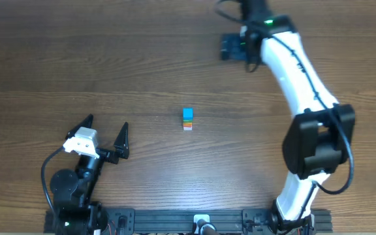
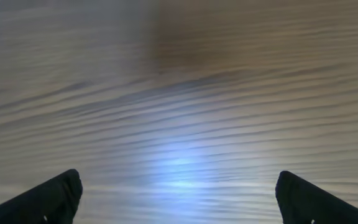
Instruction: Stack Cubes
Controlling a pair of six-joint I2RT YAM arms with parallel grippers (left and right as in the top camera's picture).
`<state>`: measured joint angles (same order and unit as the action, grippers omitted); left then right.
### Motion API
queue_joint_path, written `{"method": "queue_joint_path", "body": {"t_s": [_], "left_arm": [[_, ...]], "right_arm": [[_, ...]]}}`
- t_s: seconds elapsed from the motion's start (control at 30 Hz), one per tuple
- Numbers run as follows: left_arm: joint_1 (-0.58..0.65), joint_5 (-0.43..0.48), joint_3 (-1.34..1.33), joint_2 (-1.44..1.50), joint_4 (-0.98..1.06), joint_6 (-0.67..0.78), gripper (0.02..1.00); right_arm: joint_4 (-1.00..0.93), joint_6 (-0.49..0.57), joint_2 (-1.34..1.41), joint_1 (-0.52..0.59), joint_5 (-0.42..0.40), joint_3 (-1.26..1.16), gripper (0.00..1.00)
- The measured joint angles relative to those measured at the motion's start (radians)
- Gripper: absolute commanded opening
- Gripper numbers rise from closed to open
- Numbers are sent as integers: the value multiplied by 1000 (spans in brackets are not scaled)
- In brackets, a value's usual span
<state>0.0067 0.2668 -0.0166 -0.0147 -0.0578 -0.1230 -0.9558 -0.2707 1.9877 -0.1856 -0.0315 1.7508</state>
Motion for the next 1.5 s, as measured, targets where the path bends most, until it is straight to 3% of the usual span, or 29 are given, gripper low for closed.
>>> {"method": "queue_joint_path", "body": {"t_s": [0.17,0.47,0.67,0.97,1.13,1.5], "left_arm": [[0,0,0,0,0,0,998],[0,0,0,0,0,0,998],[0,0,0,1,2,0,998],[0,0,0,2,2,0,998],[0,3,0,2,2,0,998],[0,7,0,2,2,0,996]], "right_arm": [[70,84,-131,60,-71,-134,991],[332,160,-593,131,-104,-581,993],[556,184,-946,138,-57,-942,993],[828,227,-1494,245,61,-1380,991],[880,252,-1704,245,87,-1532,991],[972,258,-1884,245,102,-1696,991]]}}
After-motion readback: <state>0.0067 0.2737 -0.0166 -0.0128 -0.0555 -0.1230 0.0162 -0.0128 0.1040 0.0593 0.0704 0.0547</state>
